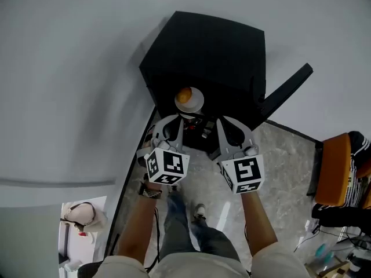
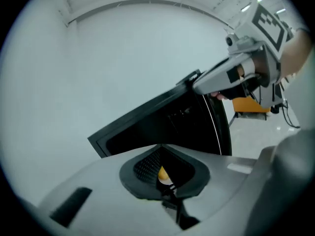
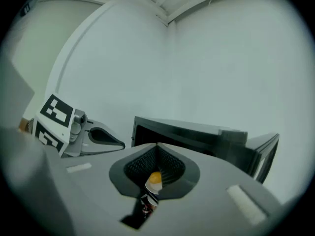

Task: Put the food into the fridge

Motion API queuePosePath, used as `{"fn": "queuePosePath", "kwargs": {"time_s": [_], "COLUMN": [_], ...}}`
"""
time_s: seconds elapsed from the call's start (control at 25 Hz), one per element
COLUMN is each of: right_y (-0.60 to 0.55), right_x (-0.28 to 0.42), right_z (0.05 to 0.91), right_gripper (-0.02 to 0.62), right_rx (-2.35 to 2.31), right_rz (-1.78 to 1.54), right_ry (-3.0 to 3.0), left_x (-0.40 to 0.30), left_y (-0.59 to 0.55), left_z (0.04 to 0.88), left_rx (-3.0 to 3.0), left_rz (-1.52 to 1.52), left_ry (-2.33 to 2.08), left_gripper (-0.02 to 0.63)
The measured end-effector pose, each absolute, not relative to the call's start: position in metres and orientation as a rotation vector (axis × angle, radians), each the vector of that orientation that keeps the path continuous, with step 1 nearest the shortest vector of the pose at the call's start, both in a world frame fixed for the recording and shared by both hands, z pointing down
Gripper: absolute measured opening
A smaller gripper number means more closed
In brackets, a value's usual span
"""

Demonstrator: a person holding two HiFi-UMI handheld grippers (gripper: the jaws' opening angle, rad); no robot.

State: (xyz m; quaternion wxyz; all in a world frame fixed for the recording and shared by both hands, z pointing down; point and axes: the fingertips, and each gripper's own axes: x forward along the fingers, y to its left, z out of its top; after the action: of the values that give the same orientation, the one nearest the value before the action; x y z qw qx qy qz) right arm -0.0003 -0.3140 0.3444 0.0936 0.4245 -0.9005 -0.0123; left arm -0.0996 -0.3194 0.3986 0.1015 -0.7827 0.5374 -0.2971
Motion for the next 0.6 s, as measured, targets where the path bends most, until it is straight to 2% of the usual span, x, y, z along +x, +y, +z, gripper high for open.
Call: {"fn": "queuePosePath", "kwargs": {"time_s": [0.6], "right_y": [-0.23], "right_x": [0.018], "right_z": [0.247], "right_gripper": [0.006], "right_rx": [1.262], "right_rz": [-0.1], "right_ry": [-2.704], "left_x": [-0.094], "left_y": [-0.236], "left_z": [0.281], "left_rx": [-2.411], "left_rz": [-0.546], "left_ry": [1.74], "left_gripper": [0.002]}}
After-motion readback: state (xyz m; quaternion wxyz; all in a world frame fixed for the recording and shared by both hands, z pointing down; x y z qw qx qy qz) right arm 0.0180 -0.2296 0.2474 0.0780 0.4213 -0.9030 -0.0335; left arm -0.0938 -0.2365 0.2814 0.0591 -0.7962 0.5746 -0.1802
